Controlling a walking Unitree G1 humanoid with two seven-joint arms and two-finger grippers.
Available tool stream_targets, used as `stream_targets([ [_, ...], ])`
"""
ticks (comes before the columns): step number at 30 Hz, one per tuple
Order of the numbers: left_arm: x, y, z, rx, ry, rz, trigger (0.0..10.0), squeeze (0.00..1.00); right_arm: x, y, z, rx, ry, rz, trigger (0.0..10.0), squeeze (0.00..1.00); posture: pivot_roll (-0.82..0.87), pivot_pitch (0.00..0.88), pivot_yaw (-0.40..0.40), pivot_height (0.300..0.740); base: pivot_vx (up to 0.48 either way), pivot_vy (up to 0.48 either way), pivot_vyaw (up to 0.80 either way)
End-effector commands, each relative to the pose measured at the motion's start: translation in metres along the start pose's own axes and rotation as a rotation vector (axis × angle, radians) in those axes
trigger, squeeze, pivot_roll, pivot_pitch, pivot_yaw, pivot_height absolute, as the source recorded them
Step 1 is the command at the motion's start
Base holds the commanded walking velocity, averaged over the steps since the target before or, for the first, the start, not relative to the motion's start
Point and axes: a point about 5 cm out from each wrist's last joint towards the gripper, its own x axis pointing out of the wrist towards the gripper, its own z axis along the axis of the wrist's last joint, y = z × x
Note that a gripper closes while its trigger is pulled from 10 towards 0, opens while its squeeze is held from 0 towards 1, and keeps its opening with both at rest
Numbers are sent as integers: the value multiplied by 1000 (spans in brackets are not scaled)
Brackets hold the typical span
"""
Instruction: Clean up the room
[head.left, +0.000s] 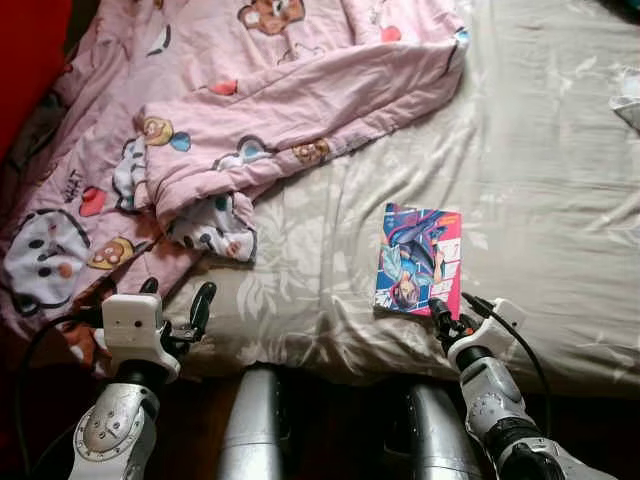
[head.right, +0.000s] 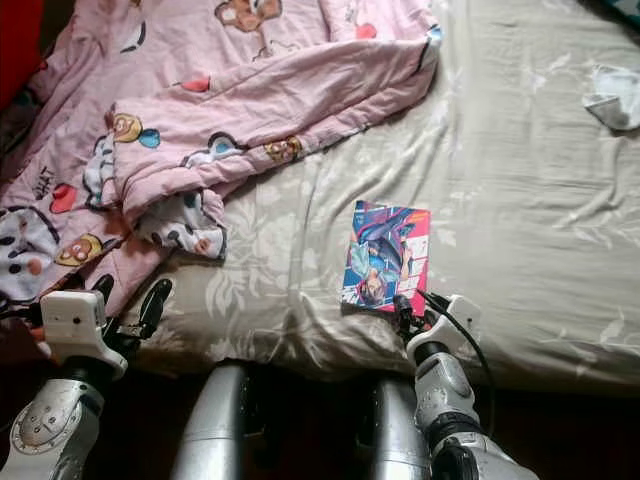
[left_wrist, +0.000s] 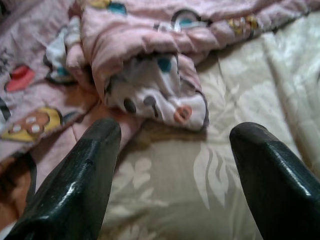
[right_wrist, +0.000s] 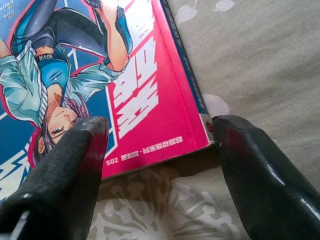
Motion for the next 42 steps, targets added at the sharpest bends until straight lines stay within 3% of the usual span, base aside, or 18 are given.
stream_targets([
  [1,-9,6,-3,4,36,11,10000,0,-9,-10,-16,45,41,-32,10000,0,225,501,58,632,0,0,0],
  [10,-17,6,2,21,58,5,10000,0,-13,-8,-27,182,65,15,10000,0,257,517,72,632,0,0,0],
  [14,-22,8,4,31,71,7,10000,0,-15,-3,-36,307,90,76,10000,0,276,528,78,632,0,0,0],
  [25,-30,10,5,44,101,7,10000,0,-21,7,-55,385,172,151,10000,0,294,542,86,632,0,0,0],
  [30,-31,8,5,49,106,-1,10000,0,-23,2,-58,375,179,117,10000,0,294,548,86,632,0,0,0],
  [36,-32,7,6,50,110,-8,10000,0,-30,-14,-61,413,160,21,10000,0,294,548,84,632,0,0,0],
  [42,-33,7,6,58,113,-8,10000,0,-29,-6,-63,444,168,81,10000,0,306,554,88,632,0,0,0],
])
